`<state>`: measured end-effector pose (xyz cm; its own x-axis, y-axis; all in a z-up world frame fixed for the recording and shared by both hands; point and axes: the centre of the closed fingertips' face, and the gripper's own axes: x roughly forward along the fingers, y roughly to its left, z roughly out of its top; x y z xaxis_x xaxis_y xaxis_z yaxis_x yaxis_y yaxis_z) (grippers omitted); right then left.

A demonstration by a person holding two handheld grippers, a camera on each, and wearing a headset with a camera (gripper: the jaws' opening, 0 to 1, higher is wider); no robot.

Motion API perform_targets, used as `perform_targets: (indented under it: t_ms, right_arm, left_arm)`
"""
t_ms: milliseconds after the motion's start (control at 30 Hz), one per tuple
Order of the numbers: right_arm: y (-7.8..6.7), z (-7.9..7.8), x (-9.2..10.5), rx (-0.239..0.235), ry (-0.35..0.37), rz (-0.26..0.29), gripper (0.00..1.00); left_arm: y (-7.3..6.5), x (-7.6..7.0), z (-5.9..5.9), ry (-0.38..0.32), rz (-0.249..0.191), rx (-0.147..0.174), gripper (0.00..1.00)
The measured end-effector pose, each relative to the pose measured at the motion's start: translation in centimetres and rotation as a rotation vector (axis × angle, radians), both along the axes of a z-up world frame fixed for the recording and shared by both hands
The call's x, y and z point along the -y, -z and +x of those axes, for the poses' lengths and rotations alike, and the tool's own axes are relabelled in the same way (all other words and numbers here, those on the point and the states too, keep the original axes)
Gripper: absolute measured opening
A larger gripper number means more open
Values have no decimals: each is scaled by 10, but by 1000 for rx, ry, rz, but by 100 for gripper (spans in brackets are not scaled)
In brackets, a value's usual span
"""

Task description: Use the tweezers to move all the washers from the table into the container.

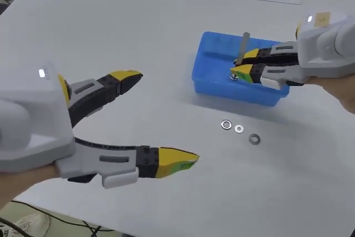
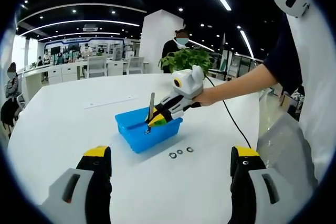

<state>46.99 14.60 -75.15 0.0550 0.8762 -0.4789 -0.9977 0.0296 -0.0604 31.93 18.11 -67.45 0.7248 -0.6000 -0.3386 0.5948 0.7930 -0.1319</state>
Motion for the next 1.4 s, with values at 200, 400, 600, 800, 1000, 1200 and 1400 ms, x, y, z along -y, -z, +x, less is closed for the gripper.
perform_targets:
  t_ms: [200,400,600,800,1000,1200,1400]
  right_arm:
    - [-8,-2,-1,14,-1,4,10]
    - [-15,2,0,36,16,9,10]
    - [-21,1,0,42,25,12,10]
    - [-26,-3,1,49,13,12,10]
    - [-25,-6,6,52,12,5,10]
    - [-20,-15,9,56,-14,-22,10]
    - [-21,-21,8,55,-32,-19,10]
  left_arm:
    - [-4,6,15,18,-8,19,100]
    - [1,10,37,53,44,13,99]
    - [-10,23,80,111,16,37,89]
    - [-18,42,109,177,15,68,83]
    - [-18,49,125,211,46,91,73]
    - [-11,62,124,298,102,93,54]
    - [0,69,123,381,142,67,42]
